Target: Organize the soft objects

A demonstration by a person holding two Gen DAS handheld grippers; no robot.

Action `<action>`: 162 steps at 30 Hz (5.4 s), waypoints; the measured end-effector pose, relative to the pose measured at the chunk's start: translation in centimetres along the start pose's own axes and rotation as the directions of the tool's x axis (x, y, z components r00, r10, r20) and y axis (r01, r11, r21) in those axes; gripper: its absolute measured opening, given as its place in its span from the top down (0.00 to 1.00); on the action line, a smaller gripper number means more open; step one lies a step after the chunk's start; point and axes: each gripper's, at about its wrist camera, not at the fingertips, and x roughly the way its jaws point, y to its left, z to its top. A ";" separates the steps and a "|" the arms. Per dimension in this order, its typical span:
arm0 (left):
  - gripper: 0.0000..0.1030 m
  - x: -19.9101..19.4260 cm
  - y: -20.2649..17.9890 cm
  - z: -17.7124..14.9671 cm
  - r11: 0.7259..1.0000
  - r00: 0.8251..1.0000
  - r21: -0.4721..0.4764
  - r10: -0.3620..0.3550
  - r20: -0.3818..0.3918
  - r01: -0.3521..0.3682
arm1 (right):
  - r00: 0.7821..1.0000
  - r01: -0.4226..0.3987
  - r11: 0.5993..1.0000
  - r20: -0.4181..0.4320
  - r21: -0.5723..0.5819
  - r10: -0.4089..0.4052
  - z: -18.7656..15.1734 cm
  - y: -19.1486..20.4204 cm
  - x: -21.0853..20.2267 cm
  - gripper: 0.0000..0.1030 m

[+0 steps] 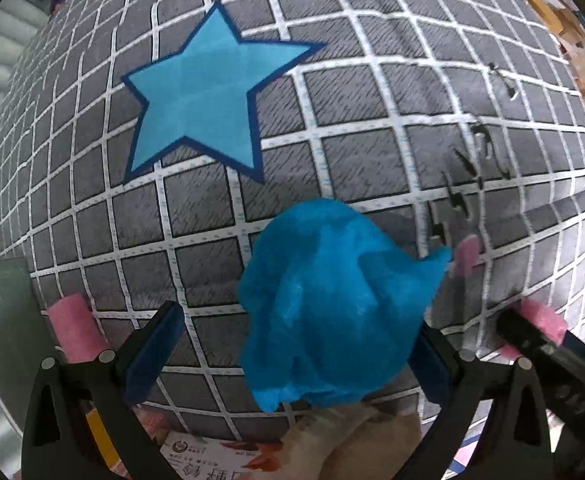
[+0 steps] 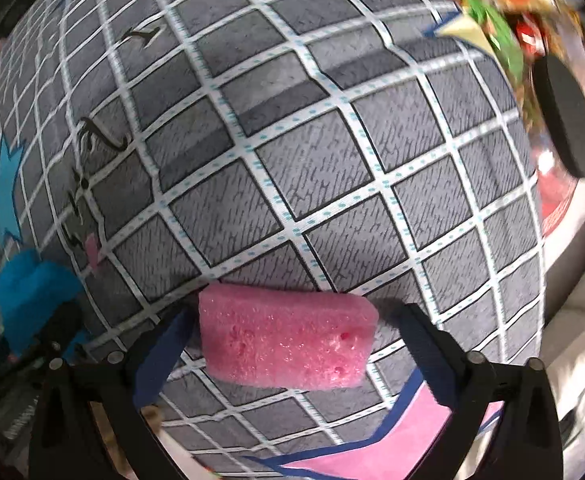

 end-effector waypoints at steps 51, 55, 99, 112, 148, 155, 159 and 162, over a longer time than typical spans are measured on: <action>0.64 -13.6 2.8 -9.4 0.984 0.961 0.135 -0.148 0.236 0.118 | 0.970 -0.178 0.958 0.124 -0.226 0.209 -10.6 5.5 -10.9 0.28; 0.64 -14.7 4.4 -9.9 0.987 0.954 0.104 -0.145 0.262 0.121 | 0.965 -0.183 0.948 0.139 -0.259 0.224 -11.0 7.4 -12.1 0.28; 0.64 -17.3 26.8 -19.6 0.928 0.924 -0.338 -0.015 0.382 0.155 | 0.952 -0.122 0.726 0.128 -0.677 0.280 -21.8 30.0 -17.6 0.28; 0.64 -16.1 32.3 -23.5 0.883 0.930 -0.442 0.018 0.366 0.157 | 0.958 -0.097 0.642 0.102 -0.761 0.267 -26.4 35.5 -16.8 0.28; 0.64 -11.0 37.2 -25.6 0.828 0.962 -0.542 0.013 0.273 0.142 | 0.976 -0.067 0.548 0.059 -0.834 0.210 -30.2 43.3 -13.9 0.28; 0.64 -10.0 38.2 -24.7 0.818 0.967 -0.557 0.008 0.256 0.141 | 0.979 -0.055 0.549 0.062 -0.834 0.192 -29.3 44.6 -13.2 0.28; 0.64 -9.3 38.7 -24.2 0.817 0.970 -0.562 0.009 0.241 0.132 | 0.981 -0.051 0.552 0.061 -0.832 0.182 -28.9 45.2 -12.7 0.28; 0.64 -8.9 38.9 -23.8 0.816 0.973 -0.564 0.009 0.232 0.127 | 0.983 -0.050 0.556 0.059 -0.829 0.177 -28.6 45.6 -12.4 0.28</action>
